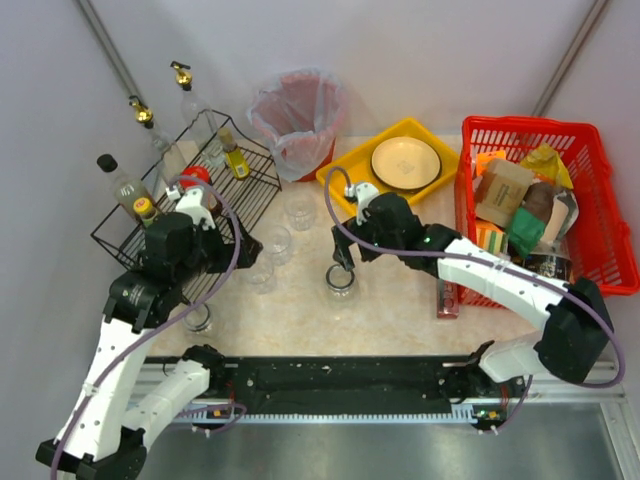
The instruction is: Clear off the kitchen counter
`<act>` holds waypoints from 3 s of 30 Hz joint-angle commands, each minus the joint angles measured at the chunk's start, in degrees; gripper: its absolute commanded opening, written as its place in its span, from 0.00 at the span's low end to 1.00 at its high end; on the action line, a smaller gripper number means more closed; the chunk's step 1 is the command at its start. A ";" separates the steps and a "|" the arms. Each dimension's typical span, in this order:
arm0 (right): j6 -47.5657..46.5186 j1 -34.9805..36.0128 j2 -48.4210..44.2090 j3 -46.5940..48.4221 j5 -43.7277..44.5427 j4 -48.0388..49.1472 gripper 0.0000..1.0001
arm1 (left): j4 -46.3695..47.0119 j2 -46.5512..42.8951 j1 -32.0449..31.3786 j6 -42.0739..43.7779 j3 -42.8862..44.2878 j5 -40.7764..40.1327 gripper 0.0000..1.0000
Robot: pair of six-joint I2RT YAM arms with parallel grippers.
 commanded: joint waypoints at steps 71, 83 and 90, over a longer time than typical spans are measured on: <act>38.27 -9.02 -17.00 -0.08 -16.48 24.42 0.99 | 30.57 10.35 -10.13 -19.14 8.60 12.43 0.00; 45.48 -9.03 -14.62 2.12 -29.68 34.97 0.99 | 46.84 12.02 -10.13 -25.91 9.82 23.60 0.00; 51.63 -9.03 -12.60 1.77 -33.81 42.26 0.99 | 53.09 14.65 -10.22 -32.16 10.35 28.61 0.00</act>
